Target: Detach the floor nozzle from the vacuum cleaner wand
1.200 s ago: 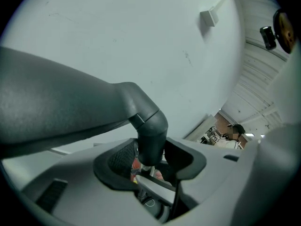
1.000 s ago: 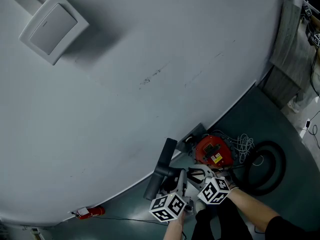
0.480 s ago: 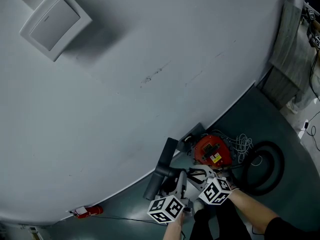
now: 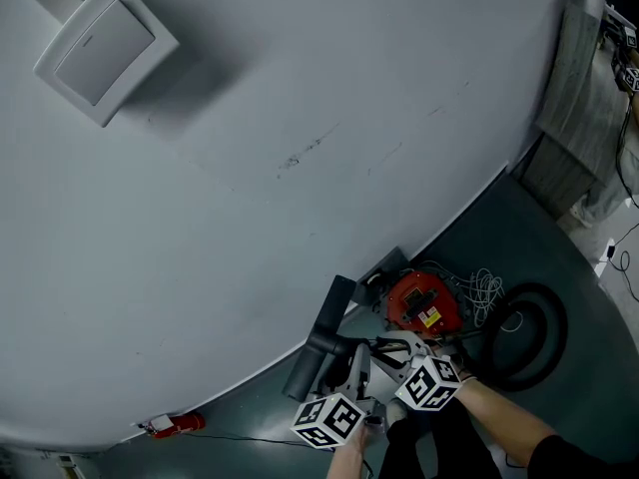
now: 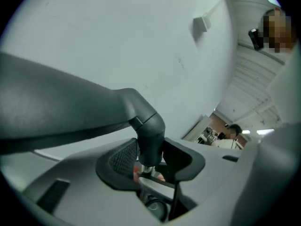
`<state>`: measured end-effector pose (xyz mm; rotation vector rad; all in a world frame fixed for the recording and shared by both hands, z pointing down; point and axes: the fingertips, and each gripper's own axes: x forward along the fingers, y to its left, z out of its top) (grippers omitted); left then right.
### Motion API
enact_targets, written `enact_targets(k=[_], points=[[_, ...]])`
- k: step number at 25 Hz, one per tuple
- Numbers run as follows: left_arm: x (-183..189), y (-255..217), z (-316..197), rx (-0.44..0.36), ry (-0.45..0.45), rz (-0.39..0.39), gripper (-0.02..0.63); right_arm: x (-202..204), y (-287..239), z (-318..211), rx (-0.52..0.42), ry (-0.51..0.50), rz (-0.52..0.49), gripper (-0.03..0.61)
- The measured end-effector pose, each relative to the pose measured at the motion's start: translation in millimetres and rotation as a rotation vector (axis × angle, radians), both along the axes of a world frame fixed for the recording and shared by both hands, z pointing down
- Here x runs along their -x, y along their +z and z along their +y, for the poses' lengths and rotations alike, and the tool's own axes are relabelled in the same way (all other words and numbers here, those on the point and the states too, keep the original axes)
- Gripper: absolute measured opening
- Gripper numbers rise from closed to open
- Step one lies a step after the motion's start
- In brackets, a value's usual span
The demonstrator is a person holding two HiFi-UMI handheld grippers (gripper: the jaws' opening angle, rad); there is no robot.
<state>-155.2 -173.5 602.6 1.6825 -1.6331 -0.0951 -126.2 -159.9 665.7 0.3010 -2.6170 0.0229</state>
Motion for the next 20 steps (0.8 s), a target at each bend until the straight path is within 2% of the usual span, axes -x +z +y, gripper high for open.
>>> enact_targets(k=[3, 4, 5, 6, 9, 10, 12, 15, 16, 17, 18, 20], points=[[-3.8, -4.1, 0.0, 0.000, 0.058, -0.212, 0.173, -0.2, -0.5, -1.3, 0.000, -0.001, 0.000, 0.146], [-5.3, -5.2, -0.4, -0.002, 0.067, -0.251, 0.173, -0.7, -0.8, -1.9, 0.000, 0.000, -0.001, 0.146], [-5.9, -5.5, -0.7, -0.006, 0.066, -0.255, 0.173, -1.0, -1.1, -2.5, -0.001, 0.001, -0.002, 0.146], [-5.3, -5.0, -0.7, -0.012, 0.053, -0.223, 0.173, -1.1, -1.3, -2.5, -0.001, 0.001, -0.004, 0.146], [0.9, -1.2, -0.6, -0.032, -0.018, -0.022, 0.173, 0.0, -0.3, -1.0, 0.001, 0.000, -0.004, 0.146], [2.7, -0.4, -0.5, -0.035, -0.030, 0.008, 0.173, 1.0, 0.3, -0.6, 0.003, -0.001, -0.003, 0.146], [3.5, -1.0, -0.3, -0.036, -0.024, -0.025, 0.173, 1.7, 0.6, -0.4, 0.005, -0.004, -0.002, 0.146], [-2.1, -5.9, -0.8, -0.043, 0.033, -0.197, 0.173, 0.2, -0.5, -2.0, 0.004, -0.004, -0.006, 0.146], [-3.6, -6.8, -1.1, -0.047, 0.044, -0.226, 0.173, -0.2, -1.1, -2.7, 0.003, -0.003, -0.007, 0.146], [-3.8, -6.9, -1.2, -0.050, 0.043, -0.220, 0.173, -0.3, -1.5, -3.0, 0.002, -0.003, -0.008, 0.146], [-2.6, -6.0, -1.1, -0.052, 0.031, -0.182, 0.173, -0.1, -1.5, -2.7, 0.003, -0.003, -0.009, 0.146], [1.6, -3.3, -1.4, -0.053, -0.002, -0.071, 0.173, 0.7, -1.0, -2.0, 0.004, -0.003, -0.009, 0.146]])
